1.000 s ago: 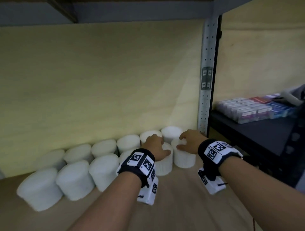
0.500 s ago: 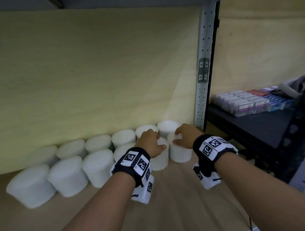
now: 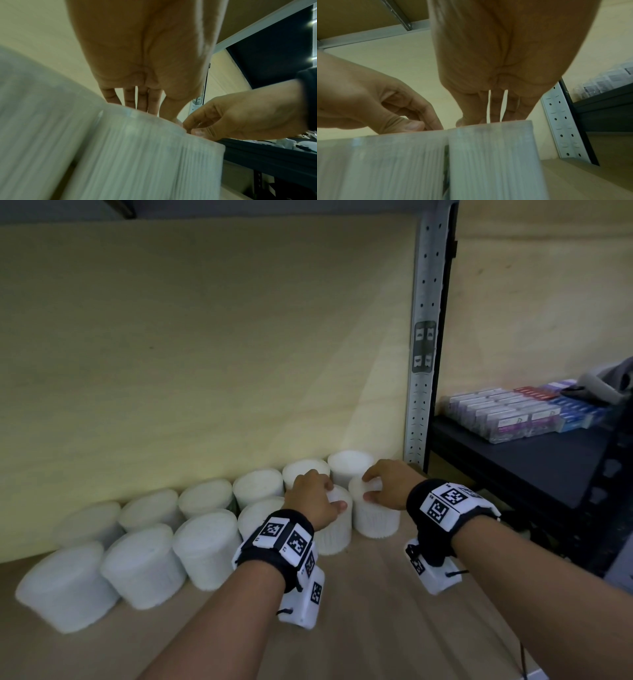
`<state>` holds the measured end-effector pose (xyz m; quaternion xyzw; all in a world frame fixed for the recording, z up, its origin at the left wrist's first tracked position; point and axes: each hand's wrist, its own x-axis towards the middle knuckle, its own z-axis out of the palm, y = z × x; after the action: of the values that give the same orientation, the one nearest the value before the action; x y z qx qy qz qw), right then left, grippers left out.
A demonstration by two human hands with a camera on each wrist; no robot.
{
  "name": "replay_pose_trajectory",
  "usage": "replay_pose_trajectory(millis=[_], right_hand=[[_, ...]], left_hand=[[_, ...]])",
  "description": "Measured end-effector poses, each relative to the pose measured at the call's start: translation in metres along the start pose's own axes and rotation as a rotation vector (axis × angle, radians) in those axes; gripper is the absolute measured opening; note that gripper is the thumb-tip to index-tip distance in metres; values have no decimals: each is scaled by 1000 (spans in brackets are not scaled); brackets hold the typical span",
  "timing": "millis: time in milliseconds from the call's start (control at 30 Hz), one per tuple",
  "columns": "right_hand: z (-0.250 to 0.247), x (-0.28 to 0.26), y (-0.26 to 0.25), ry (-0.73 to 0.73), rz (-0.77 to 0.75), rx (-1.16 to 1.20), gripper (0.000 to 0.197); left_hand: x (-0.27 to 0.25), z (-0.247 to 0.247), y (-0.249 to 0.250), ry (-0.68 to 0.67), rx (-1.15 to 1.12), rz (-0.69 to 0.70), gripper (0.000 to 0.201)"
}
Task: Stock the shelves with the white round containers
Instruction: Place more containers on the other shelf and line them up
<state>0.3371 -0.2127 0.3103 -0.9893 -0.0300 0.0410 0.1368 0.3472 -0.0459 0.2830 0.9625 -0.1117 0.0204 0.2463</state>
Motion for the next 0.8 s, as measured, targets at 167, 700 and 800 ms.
replay_pose_trajectory(millis=[167,700,800], right_hand=[[-1,-1,-1,-28,-9,3,44],[-1,7,-1,-32,94,-162,63],[-2,7,-2,-35,78,-161,60]], left_hand=[[0,1,-3,3,-33,-6,49],[0,3,-4,3,-37,6,48],[0,3,-4,7,-38,4,47]])
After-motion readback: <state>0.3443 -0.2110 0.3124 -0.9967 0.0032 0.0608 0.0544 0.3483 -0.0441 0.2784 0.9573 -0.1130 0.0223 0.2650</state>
